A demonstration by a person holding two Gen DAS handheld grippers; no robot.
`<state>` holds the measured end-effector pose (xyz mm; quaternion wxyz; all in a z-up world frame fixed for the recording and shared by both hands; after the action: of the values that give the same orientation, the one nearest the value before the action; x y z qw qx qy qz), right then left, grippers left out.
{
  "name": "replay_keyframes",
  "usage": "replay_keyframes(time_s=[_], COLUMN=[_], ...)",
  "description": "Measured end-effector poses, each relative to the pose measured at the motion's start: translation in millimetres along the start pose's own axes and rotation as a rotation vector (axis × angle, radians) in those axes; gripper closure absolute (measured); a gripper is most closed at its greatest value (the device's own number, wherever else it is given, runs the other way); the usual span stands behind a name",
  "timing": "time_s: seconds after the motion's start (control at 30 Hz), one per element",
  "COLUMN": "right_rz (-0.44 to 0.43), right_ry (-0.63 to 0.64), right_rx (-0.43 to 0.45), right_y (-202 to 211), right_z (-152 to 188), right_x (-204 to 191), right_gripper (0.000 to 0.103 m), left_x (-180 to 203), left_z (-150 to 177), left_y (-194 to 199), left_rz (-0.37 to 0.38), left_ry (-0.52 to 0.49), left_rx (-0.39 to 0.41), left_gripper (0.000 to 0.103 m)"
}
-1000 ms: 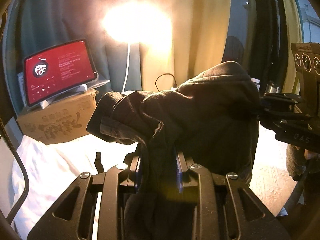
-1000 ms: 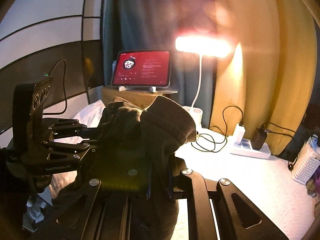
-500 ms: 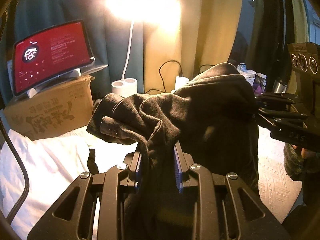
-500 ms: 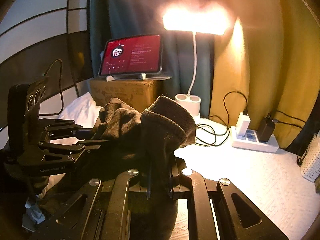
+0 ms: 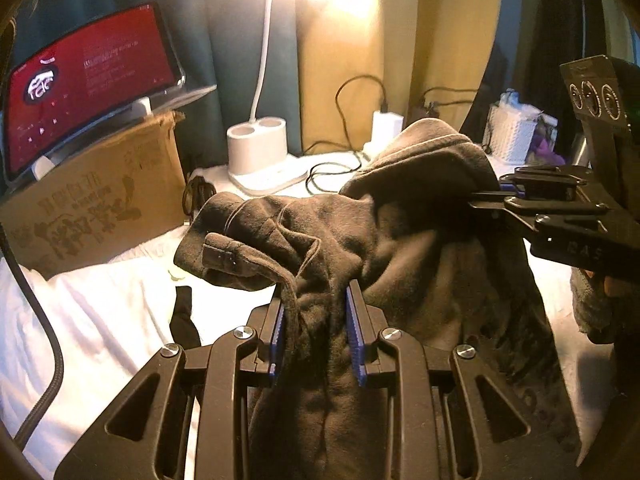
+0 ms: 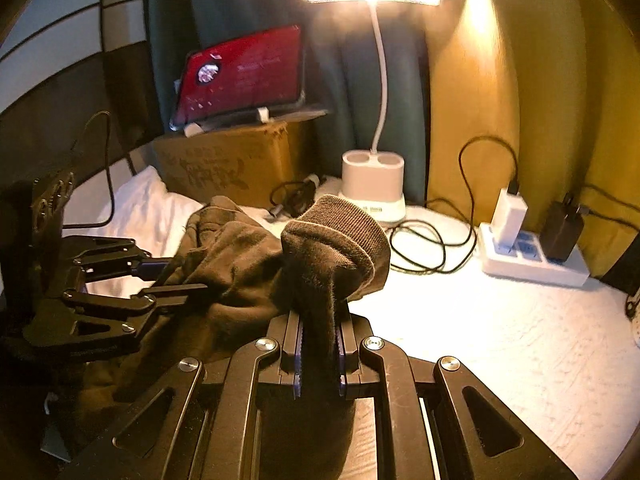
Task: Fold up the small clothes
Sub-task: 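Lower the held hem onto the collar and open the left gripper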
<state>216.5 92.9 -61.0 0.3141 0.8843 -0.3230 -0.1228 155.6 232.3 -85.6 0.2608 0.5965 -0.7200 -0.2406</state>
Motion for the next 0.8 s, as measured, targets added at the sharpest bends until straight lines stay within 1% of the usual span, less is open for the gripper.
replay_keyframes(time_s=[0.33, 0.53, 0.57, 0.67, 0.7, 0.77, 0.8], right_rz=[-0.038, -0.046, -0.048, -0.064, -0.069, -0.074, -0.077], right_ry=[-0.056, -0.082, -0.087, -0.096, -0.114, -0.131, -0.137], right_rx=[-0.092, -0.133, -0.142, -0.172, -0.174, -0.178, -0.179], right_y=[-46, -62, -65, -75, -77, -79, -79], right_z=[16, 18, 18, 21, 21, 23, 23], right_x=[18, 22, 23, 25, 27, 30, 31], right_gripper=[0.091, 0.091, 0.091, 0.091, 0.091, 0.091, 0.091], left_x=[-18, -26, -29, -35, -37, -42, -45], left_z=[11, 16, 17, 17, 16, 14, 13], left_y=[-33, -40, -43, -47, -47, -47, -47], left_rz=[0.000, -0.005, -0.012, -0.020, -0.027, -0.050, -0.058], left_ry=[0.055, 0.083, 0.094, 0.119, 0.125, 0.141, 0.151], left_rx=[-0.076, -0.085, -0.090, -0.092, -0.089, -0.080, -0.075], left_gripper=[0.078, 0.076, 0.074, 0.069, 0.064, 0.058, 0.057])
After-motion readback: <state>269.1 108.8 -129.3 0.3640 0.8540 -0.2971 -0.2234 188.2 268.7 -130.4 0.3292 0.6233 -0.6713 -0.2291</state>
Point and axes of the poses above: each gripper's, at about its wrist camera, not at the fingertips, and y roughly against the way its jaws point, x to its right, z to its underside, the point moved 2 cm from there along -y, roughly the way its jaws point, and after that the axes turned 5 degrees about z, right-handed, at the moved point
